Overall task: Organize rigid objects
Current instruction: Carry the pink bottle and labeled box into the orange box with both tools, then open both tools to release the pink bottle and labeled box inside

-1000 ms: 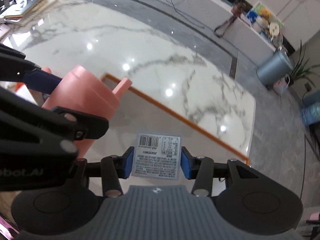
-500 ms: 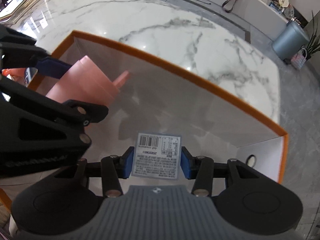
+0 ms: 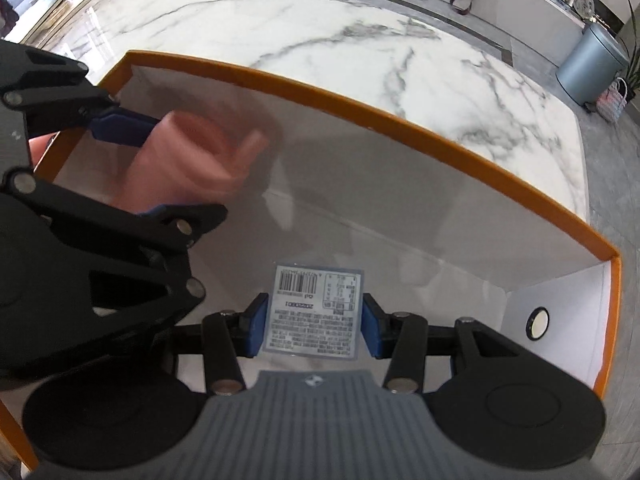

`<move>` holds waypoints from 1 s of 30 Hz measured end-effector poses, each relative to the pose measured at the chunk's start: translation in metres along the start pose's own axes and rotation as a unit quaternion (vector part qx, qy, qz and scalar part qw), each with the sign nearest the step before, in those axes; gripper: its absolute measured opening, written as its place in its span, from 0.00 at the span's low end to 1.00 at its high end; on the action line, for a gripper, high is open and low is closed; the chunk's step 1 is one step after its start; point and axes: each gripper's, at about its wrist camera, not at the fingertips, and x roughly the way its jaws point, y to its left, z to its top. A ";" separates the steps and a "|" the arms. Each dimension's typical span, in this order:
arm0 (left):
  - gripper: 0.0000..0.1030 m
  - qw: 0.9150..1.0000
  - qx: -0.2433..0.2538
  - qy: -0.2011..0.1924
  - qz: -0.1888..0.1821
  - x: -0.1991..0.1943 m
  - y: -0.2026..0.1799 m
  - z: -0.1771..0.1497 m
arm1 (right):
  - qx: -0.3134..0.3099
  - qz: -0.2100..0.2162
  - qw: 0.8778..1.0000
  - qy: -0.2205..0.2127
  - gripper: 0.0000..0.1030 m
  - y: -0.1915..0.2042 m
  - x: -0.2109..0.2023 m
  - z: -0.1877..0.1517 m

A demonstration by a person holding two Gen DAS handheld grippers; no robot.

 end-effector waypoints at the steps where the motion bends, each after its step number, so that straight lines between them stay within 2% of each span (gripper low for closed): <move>1: 0.63 1.000 -0.001 -0.004 0.002 0.000 0.000 0.000 | 0.003 0.001 1.000 -0.001 0.46 0.000 -0.001 0.000; 4: 0.63 1.000 -0.006 -0.011 -0.003 -0.001 0.002 -0.001 | 0.008 0.003 1.000 -0.005 0.46 0.003 -0.004 0.000; 9: 0.64 0.998 -0.045 -0.030 -0.028 -0.014 0.018 -0.005 | 0.015 0.008 1.000 -0.007 0.46 0.008 -0.005 -0.001; 17: 0.64 0.992 -0.087 -0.091 -0.033 -0.049 0.043 -0.011 | 0.030 0.005 0.999 0.008 0.47 0.017 0.002 -0.001; 19: 0.64 0.991 -0.097 -0.096 -0.015 -0.054 0.048 -0.012 | 0.035 0.003 0.999 0.008 0.47 0.021 0.004 0.001; 21: 0.64 0.989 -0.104 -0.104 -0.014 -0.058 0.052 -0.015 | 0.041 0.006 0.999 0.007 0.47 0.024 0.006 0.004; 26: 0.64 0.989 -0.123 -0.079 -0.012 -0.051 0.064 -0.021 | 0.043 0.014 0.999 -0.001 0.47 0.035 0.007 0.013; 30: 0.62 0.988 -0.135 -0.067 -0.025 -0.044 0.069 -0.031 | 0.038 0.014 0.999 -0.006 0.47 0.043 0.008 0.018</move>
